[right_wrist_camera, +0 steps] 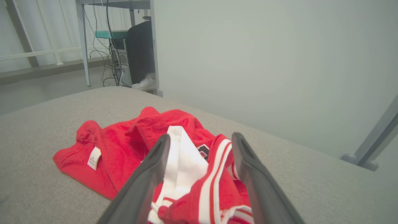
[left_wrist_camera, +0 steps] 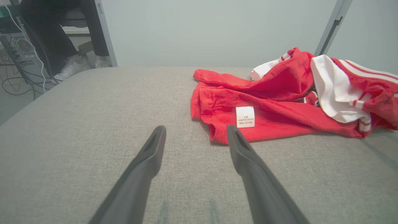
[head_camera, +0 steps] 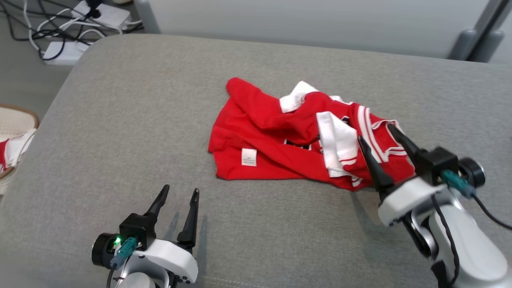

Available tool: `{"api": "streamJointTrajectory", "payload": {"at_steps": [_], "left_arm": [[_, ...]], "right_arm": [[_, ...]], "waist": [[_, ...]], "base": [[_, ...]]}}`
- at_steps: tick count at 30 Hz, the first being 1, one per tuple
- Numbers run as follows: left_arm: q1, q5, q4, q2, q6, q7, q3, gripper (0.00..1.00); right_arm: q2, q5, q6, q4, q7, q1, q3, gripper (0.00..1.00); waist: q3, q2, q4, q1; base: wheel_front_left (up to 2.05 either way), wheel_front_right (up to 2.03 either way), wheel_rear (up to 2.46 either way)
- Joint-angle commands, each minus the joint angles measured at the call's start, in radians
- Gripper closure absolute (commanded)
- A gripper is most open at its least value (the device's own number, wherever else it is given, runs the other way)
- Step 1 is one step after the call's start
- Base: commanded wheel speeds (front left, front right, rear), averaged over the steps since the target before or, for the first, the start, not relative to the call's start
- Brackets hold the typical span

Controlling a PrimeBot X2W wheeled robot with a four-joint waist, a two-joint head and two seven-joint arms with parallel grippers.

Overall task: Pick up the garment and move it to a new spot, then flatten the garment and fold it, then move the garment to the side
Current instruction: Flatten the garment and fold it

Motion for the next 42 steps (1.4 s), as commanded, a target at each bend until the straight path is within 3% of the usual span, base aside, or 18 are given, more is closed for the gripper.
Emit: {"api": "streamJointTrajectory", "payload": {"at_steps": [1,9,18,22,23,24,26,28,35,42], "left_arm": [[-0.028,0.011,-0.022,0.004,-0.016,-0.006,0.035,0.00],[-0.048,0.015,-0.021,-0.022,-0.046,-0.006,0.024,0.00],[-0.060,-0.031,-0.035,-0.024,-0.034,-0.006,-0.008,0.00],[-0.063,-0.044,-0.040,-0.024,-0.025,-0.006,-0.023,0.00],[-0.065,-0.047,-0.041,-0.024,-0.022,-0.006,-0.026,0.00],[-0.067,-0.049,-0.042,-0.024,-0.021,-0.006,-0.027,0.00],[-0.070,-0.049,-0.045,-0.025,-0.020,-0.006,-0.029,0.00],[-0.073,-0.048,-0.046,-0.025,-0.020,-0.006,-0.028,0.00],[-0.071,-0.044,-0.044,-0.025,-0.022,-0.006,-0.016,0.00],[-0.077,-0.040,-0.039,-0.025,-0.034,-0.006,0.003,0.00]], "right_arm": [[-0.016,-0.006,0.000,0.004,0.016,-0.064,0.048,0.00],[-0.076,-0.006,0.000,0.161,0.100,-0.234,0.188,0.00],[-0.142,0.040,0.000,0.281,0.139,-0.365,0.309,0.00],[-0.159,0.083,0.000,0.300,0.142,-0.392,0.369,0.23],[-0.167,0.102,0.000,0.300,0.134,-0.403,0.398,0.47],[-0.170,0.111,0.000,0.298,0.128,-0.409,0.411,0.58],[-0.175,0.127,0.000,0.288,0.111,-0.419,0.438,0.69],[-0.181,0.143,0.000,0.278,0.103,-0.427,0.463,1.00],[-0.240,0.195,0.000,0.179,0.062,-0.421,0.517,1.00],[-0.365,0.268,0.000,-0.046,0.053,-0.360,0.607,1.00]], "waist": [[0.020,-0.0001,0.031,0.0000],[0.069,-0.0001,0.119,0.0000],[0.116,-0.0001,0.166,0.0000],[0.124,-0.0001,0.166,0.0000],[0.128,-0.0001,0.162,0.0000],[0.129,-0.0001,0.159,0.0000],[0.130,-0.0001,0.151,0.0000],[0.130,-0.0001,0.141,0.0000],[0.114,-0.0001,0.087,0.0000],[0.095,-0.0001,0.006,0.0000]], "base": [[0.00,0.00,0.00],[0.00,0.00,0.00],[0.00,0.00,0.00],[0.00,0.00,0.00],[0.00,0.00,0.00],[0.00,0.00,0.00],[0.00,0.00,0.00],[0.00,0.00,0.00],[0.00,0.00,0.00],[0.00,0.00,0.00]]}}
